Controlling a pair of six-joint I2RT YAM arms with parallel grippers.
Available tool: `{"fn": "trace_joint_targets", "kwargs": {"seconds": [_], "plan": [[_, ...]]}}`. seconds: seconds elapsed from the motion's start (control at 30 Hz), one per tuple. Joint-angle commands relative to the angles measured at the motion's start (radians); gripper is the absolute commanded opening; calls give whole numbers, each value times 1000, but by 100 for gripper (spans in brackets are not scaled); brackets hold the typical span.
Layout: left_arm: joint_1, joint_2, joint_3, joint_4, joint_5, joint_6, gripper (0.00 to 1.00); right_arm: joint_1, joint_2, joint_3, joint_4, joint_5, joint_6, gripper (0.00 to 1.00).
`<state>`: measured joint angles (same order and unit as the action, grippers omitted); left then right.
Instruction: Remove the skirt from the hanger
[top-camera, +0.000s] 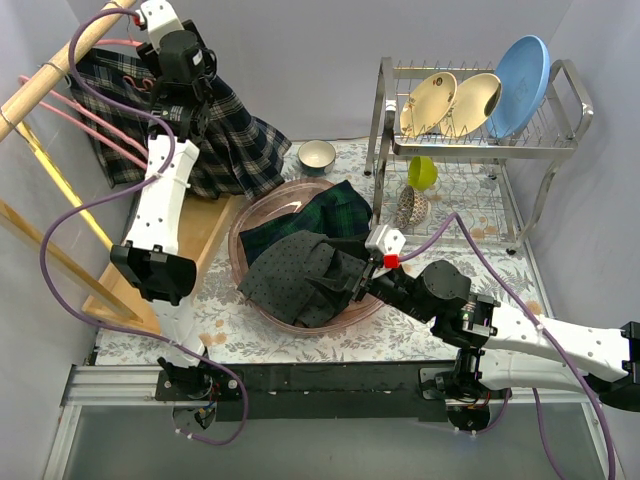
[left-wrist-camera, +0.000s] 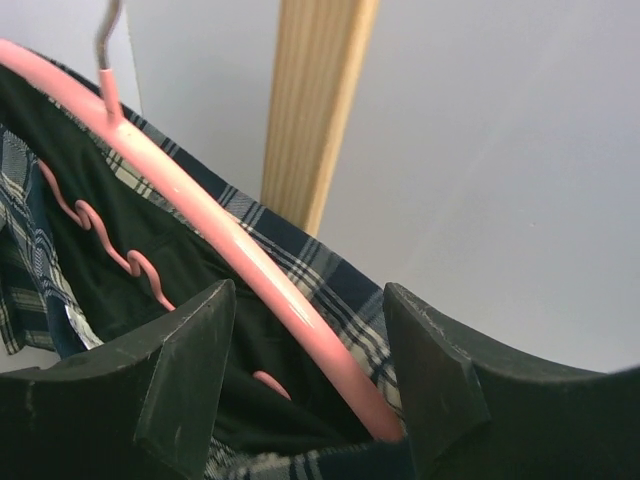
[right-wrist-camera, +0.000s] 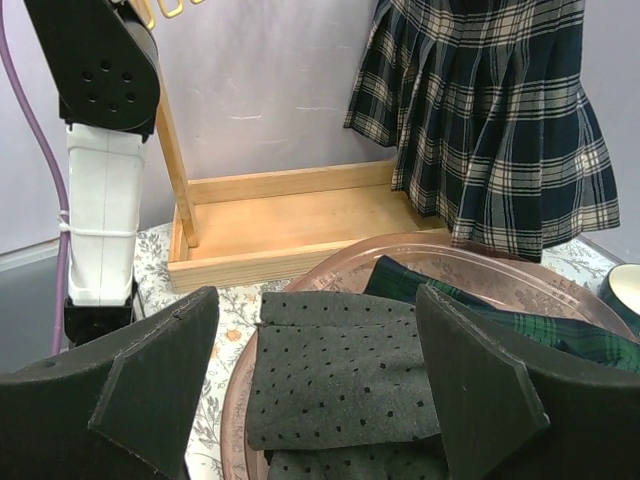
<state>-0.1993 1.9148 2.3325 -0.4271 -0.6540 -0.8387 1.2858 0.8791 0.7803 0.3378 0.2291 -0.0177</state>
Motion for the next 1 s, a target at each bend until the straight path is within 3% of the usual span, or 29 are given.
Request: {"fn": "trace_joint_targets", "kwargs": {"seconds": [0.0,0.13,0.23,0.37,0.5,0.97], "plan": [[63,-8,-24,-53,82,-80,59,4,6,19,35,19,-18,87],[75,-2,-41,-32,148,-56,58,4,12,14,44,22,-22,87],[74,-2,-45,-16,183,-51,47,6,15,10,58,27,-25,87],[74,-11,-50,13,203,-34,28,4,20,2,67,32,-27,87],[75,-34,-42,24,246,-43,0,4,27,-3,82,35,-28,87],[72,-183,-41,44,366,-100,0,4,46,-9,109,42,-37,88]]}}
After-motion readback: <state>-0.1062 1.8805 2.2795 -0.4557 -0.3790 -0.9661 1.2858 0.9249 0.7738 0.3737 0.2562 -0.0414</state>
